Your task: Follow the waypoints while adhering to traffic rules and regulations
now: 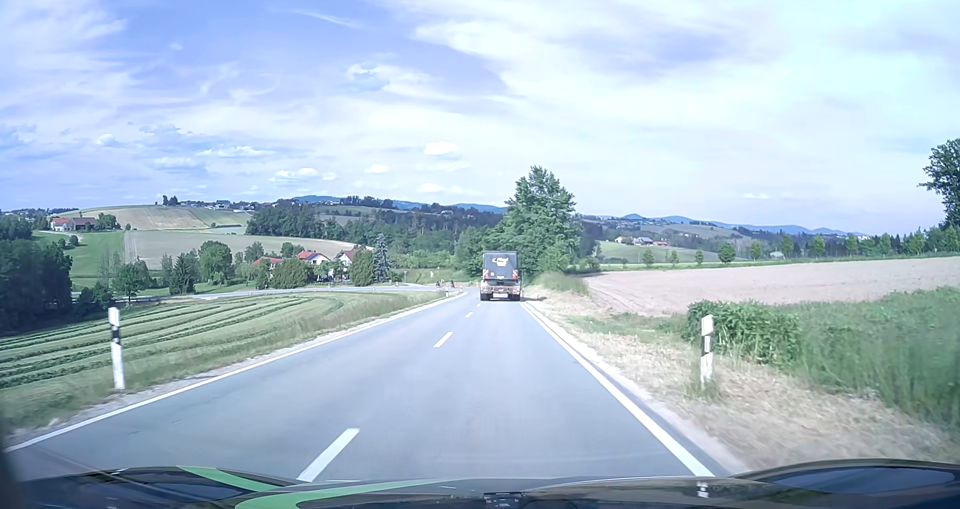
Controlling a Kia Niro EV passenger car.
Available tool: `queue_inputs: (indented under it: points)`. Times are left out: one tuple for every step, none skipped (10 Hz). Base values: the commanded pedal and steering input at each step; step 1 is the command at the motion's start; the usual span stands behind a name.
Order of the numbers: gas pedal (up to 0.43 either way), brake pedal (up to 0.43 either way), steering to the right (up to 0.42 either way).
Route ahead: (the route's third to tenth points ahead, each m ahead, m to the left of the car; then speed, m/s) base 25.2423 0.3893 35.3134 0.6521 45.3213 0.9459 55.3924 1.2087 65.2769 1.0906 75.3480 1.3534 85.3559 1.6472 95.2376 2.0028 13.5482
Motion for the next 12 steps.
queue_inputs:
  points:
    - [0.000,0.000,0.002]
    - [0.000,0.000,0.000]
    - [0.000,0.000,0.000]
    - [0.000,0.000,0.000]
    - [0.000,0.000,0.000]
    - [0.000,0.000,0.000]
    - [0.000,0.000,0.000]
    - [0.000,0.000,0.000]
    - [0.000,0.000,0.000]
    - [0.000,0.000,0.001]
    - [0.000,0.000,0.000]
    - [0.000,0.000,0.000]
